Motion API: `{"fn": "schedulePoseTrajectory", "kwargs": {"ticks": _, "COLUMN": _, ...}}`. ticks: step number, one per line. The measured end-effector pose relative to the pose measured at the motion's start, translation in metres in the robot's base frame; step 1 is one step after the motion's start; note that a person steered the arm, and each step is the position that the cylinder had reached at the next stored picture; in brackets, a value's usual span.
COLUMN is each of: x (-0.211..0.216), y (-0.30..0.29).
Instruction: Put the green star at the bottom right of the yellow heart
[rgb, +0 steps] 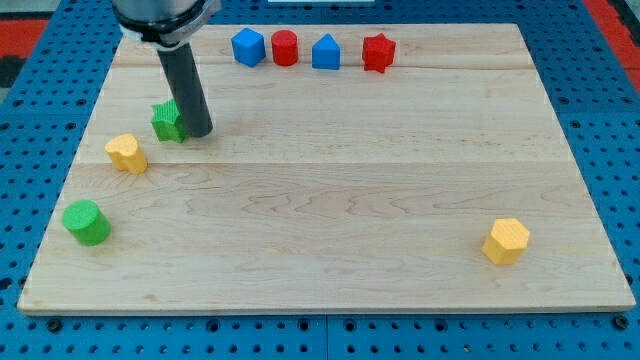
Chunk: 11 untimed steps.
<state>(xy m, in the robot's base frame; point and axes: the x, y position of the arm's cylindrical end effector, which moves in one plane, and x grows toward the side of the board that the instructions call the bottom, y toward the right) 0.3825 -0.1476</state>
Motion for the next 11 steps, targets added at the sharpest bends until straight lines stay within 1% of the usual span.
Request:
{"fn": "schedulePoseTrajectory", "kwargs": {"ticks": 1, "x": -0.053, "y": 0.002}}
{"fn": "schedulePoseTrajectory", "kwargs": {"ticks": 2, "x": -0.032, "y": -0.066}}
{"fn": "schedulePoseTrajectory", "kwargs": {"ticks": 3, "x": 0.012, "y": -0.08}}
{"fn": "schedulePoseTrajectory", "kwargs": {"ticks": 4, "x": 0.006, "y": -0.091}}
{"fn": "schedulePoseTrajectory", "kwargs": {"ticks": 5, "x": -0.03, "y": -0.107}}
{"fn": "schedulePoseTrajectory", "kwargs": {"ticks": 7, "x": -0.019, "y": -0.039}}
{"fn": "schedulePoseTrajectory", "kwargs": {"ticks": 11, "x": 0.068, "y": -0.036}}
